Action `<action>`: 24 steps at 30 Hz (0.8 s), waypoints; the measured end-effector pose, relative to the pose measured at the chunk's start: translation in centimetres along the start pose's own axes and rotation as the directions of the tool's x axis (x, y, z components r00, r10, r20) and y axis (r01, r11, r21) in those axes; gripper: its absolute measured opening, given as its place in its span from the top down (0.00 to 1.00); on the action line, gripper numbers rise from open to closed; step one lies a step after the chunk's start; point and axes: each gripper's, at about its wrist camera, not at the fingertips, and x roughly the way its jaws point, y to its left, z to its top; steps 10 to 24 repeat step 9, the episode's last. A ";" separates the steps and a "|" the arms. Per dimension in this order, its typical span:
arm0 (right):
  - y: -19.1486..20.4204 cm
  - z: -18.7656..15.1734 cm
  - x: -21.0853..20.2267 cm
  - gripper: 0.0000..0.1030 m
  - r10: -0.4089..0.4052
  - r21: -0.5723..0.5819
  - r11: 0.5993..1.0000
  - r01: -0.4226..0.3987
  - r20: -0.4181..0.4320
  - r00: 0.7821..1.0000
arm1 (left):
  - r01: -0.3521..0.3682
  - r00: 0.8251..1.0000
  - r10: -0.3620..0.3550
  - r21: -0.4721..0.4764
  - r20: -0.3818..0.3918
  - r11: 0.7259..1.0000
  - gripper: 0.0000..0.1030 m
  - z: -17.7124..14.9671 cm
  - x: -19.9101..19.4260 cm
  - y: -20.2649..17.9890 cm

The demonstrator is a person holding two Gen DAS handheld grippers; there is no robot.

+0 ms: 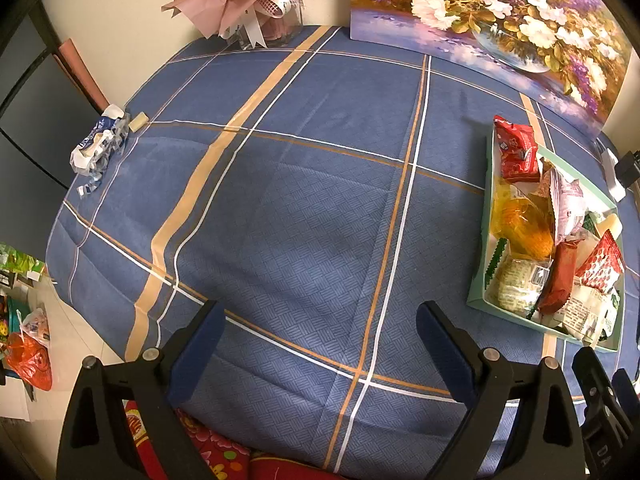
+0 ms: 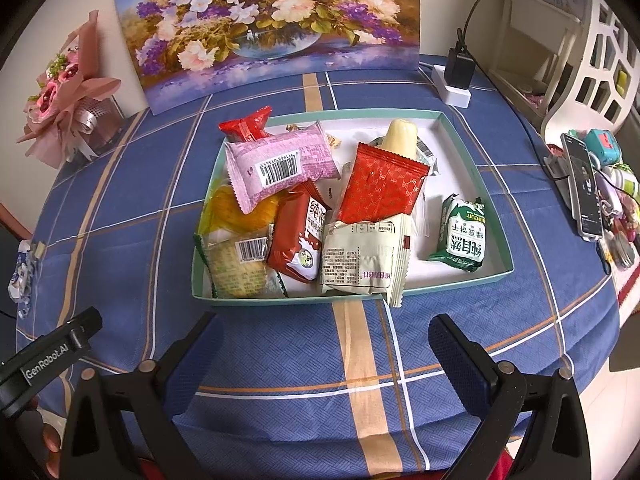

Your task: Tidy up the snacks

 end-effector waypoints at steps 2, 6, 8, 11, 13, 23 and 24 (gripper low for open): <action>-0.1 0.0 0.1 0.00 0.000 0.003 1.000 0.000 -0.003 1.000 | 0.001 1.000 -0.001 0.003 -0.001 1.000 0.06 0.0 -0.1 -0.1; -0.1 0.0 0.1 0.00 0.001 0.005 1.000 -0.001 -0.004 1.000 | 0.003 1.000 -0.003 0.010 0.002 1.000 0.06 0.0 -0.1 -0.3; -0.1 0.0 0.1 0.00 0.001 0.005 1.000 -0.001 -0.004 1.000 | 0.006 1.000 -0.006 0.010 0.000 1.000 0.06 0.0 -0.1 -0.3; -0.1 0.0 0.1 0.00 0.001 0.005 1.000 -0.001 -0.004 1.000 | 0.009 1.000 -0.009 0.009 -0.002 1.000 0.06 0.1 0.0 -0.3; -0.1 0.0 0.1 0.00 0.001 0.005 1.000 -0.001 -0.004 1.000 | 0.009 1.000 -0.009 0.009 -0.002 1.000 0.06 0.1 0.0 -0.3; -0.1 0.0 0.1 0.00 0.001 0.005 1.000 -0.001 -0.004 1.000 | 0.009 1.000 -0.009 0.009 -0.002 1.000 0.06 0.1 0.0 -0.3; -0.1 0.0 0.1 0.00 0.001 0.005 1.000 -0.001 -0.004 1.000 | 0.009 1.000 -0.009 0.009 -0.002 1.000 0.06 0.1 0.0 -0.3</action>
